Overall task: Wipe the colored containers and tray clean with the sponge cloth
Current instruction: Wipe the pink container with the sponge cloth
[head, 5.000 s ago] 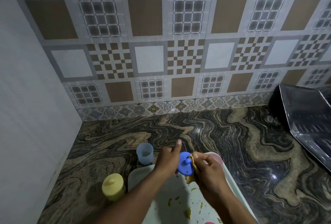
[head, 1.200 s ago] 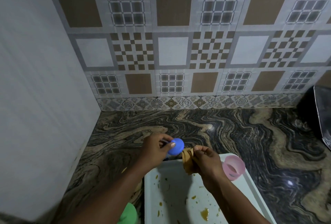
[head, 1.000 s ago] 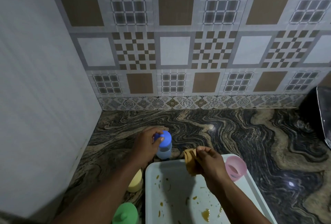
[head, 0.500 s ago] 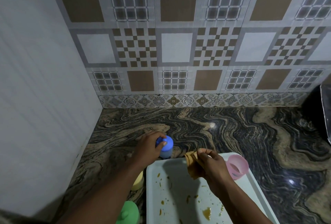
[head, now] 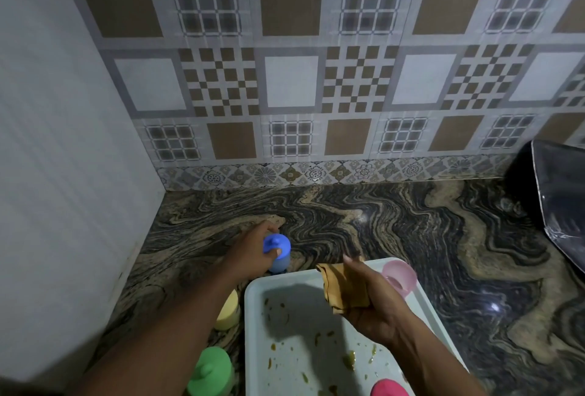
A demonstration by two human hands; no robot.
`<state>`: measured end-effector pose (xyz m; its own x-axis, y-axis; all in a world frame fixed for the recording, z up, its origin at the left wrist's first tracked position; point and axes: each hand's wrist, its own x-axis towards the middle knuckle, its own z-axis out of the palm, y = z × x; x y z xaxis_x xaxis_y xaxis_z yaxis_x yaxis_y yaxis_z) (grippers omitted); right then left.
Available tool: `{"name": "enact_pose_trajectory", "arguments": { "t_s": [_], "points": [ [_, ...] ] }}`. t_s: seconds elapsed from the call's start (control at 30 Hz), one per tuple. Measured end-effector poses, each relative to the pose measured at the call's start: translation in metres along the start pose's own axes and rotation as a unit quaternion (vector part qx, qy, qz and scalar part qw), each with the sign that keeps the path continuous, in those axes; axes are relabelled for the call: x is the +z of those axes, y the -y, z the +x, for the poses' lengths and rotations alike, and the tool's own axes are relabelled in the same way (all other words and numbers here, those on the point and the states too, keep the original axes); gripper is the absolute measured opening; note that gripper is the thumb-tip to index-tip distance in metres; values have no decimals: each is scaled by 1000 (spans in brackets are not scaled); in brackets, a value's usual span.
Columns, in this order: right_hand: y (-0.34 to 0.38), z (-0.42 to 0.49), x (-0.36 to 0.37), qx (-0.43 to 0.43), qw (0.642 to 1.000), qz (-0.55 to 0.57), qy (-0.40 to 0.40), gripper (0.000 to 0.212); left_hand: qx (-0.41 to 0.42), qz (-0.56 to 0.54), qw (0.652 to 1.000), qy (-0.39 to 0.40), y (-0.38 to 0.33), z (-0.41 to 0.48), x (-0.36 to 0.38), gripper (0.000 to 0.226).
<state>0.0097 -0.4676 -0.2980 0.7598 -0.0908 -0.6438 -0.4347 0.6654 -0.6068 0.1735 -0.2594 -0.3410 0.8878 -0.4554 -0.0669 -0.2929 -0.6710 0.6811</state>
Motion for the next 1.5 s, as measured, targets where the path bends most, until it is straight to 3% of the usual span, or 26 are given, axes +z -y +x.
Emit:
{"name": "enact_pose_trajectory", "arguments": {
  "t_s": [0.07,0.17,0.37,0.5,0.73,0.83,0.9,0.97,1.1,1.17,1.23,1.33,1.4,1.5],
  "points": [
    [7,-6,-15,-20,999,5,-44,31,31,14,999,-38,-5,-1,4,48],
    [23,-17,-42,-73,994,31,-79,20,129,79,983,-103,-35,-2,16,39],
    [53,-50,-87,-170,973,55,-145,26,288,129,949,-19,-115,-15,91,33],
    [46,-59,-115,-191,960,62,-193,29,338,190,921,37,-143,-17,135,35],
    [25,-62,-119,-239,941,75,-226,53,290,290,908,92,-154,-8,147,35],
    [15,-48,-113,-301,912,44,-275,55,250,189,945,88,-153,-7,142,32],
    [7,-39,-105,-358,881,-43,-306,55,217,96,965,110,-156,-7,134,28],
    [-1,-30,-94,-390,865,-132,-287,58,205,16,966,159,-163,-7,122,23],
    [-6,-17,-74,-358,897,-180,-189,67,214,-72,946,235,-173,-10,94,12],
    [3,-16,-73,-305,935,-93,-152,60,201,-144,930,272,-174,-13,81,15],
    [15,-24,-71,-181,979,36,-90,49,180,-216,914,291,-176,-17,73,14],
    [20,-34,-68,-59,993,104,-4,48,165,-235,913,290,-176,-19,64,12],
    [19,-33,-63,-56,994,97,12,49,168,-213,920,281,-176,-17,58,22],
    [20,-30,-54,-117,991,43,-40,51,176,-181,936,245,-184,-16,49,24]
  ]
}}
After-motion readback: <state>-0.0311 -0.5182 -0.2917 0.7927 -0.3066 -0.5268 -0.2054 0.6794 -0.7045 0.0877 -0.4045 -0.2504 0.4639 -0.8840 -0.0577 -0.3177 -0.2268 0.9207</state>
